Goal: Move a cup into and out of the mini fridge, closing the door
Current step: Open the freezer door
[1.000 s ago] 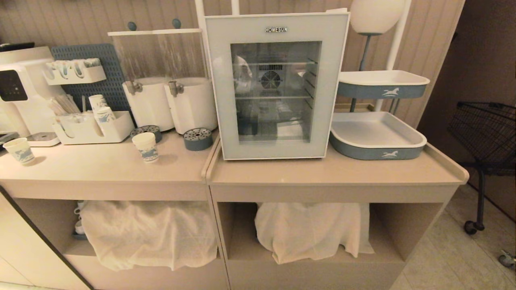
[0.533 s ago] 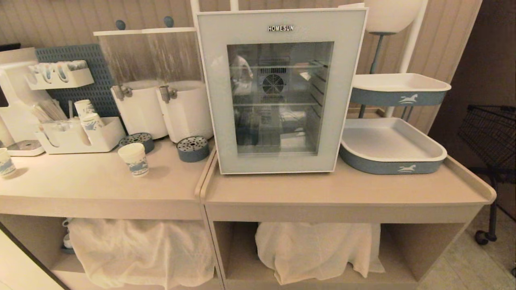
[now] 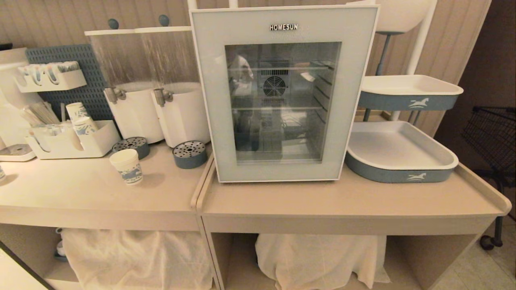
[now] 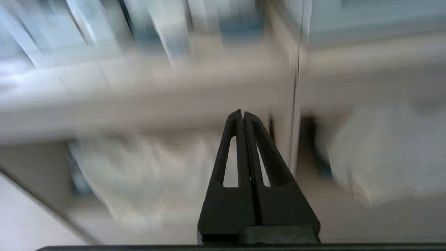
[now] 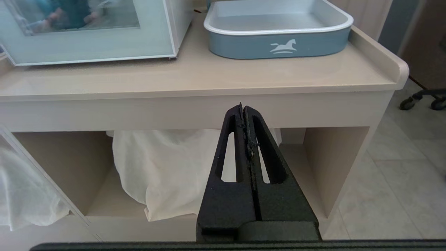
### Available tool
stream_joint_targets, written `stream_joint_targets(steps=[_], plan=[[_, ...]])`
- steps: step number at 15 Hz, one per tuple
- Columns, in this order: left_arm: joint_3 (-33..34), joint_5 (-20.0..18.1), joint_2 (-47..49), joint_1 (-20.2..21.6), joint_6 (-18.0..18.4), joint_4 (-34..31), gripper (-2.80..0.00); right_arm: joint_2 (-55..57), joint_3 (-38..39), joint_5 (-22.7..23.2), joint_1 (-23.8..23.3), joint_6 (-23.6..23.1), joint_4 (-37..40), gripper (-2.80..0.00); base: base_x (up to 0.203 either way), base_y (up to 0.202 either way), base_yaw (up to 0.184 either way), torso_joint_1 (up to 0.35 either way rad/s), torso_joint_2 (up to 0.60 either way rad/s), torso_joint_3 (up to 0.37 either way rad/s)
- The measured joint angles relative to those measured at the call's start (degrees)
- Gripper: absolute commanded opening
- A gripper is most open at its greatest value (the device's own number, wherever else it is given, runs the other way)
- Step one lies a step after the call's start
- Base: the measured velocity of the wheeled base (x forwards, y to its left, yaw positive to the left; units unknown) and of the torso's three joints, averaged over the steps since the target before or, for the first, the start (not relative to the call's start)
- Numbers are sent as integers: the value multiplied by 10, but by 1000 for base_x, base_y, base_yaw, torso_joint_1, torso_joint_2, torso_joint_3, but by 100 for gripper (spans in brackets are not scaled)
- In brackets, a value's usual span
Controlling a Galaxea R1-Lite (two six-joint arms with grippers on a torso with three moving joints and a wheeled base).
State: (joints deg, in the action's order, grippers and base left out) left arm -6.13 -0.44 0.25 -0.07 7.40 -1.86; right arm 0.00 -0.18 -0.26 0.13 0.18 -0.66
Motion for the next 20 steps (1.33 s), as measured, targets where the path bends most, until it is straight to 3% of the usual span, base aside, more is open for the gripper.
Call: stream_joint_targets(steps=[1, 3, 6, 8, 9, 11, 15, 16, 18, 20], plan=[[-56, -1, 5, 0, 1, -23, -280, 0, 0, 0, 0, 0, 0, -280, 0, 0, 0, 0, 0, 0], [-231, -4, 36, 0, -13, -86, -280, 0, 0, 0, 1, 0, 0, -280, 0, 0, 0, 0, 0, 0], [-542, -13, 153, -6, -70, -210, -280, 0, 0, 0, 1, 0, 0, -280, 0, 0, 0, 0, 0, 0], [-710, -27, 280, -26, -113, -298, -280, 0, 0, 0, 1, 0, 0, -280, 0, 0, 0, 0, 0, 0], [-766, -40, 347, -40, -133, -336, -280, 0, 0, 0, 0, 0, 0, -280, 0, 0, 0, 0, 0, 0], [-815, -81, 464, -60, -158, -361, -280, 0, 0, 0, 0, 0, 0, -280, 0, 0, 0, 0, 0, 0], [-835, -228, 678, -61, -159, -301, -280, 0, 0, 0, 1, 0, 0, -280, 0, 0, 0, 0, 0, 0], [-835, -275, 729, -51, -151, -279, 0, 0, 0, 0, 1, 0, 0, -280, 0, 0, 0, 0, 0, 0], [-836, -372, 824, -23, -130, -228, 0, 0, 0, 0, 1, 0, 0, -280, 0, 0, 0, 0, 0, 0], [-839, -499, 908, 11, -105, -173, 0, 0, 0, 0, 1, 0, 0, -280, 0, 0, 0, 0, 0, 0]])
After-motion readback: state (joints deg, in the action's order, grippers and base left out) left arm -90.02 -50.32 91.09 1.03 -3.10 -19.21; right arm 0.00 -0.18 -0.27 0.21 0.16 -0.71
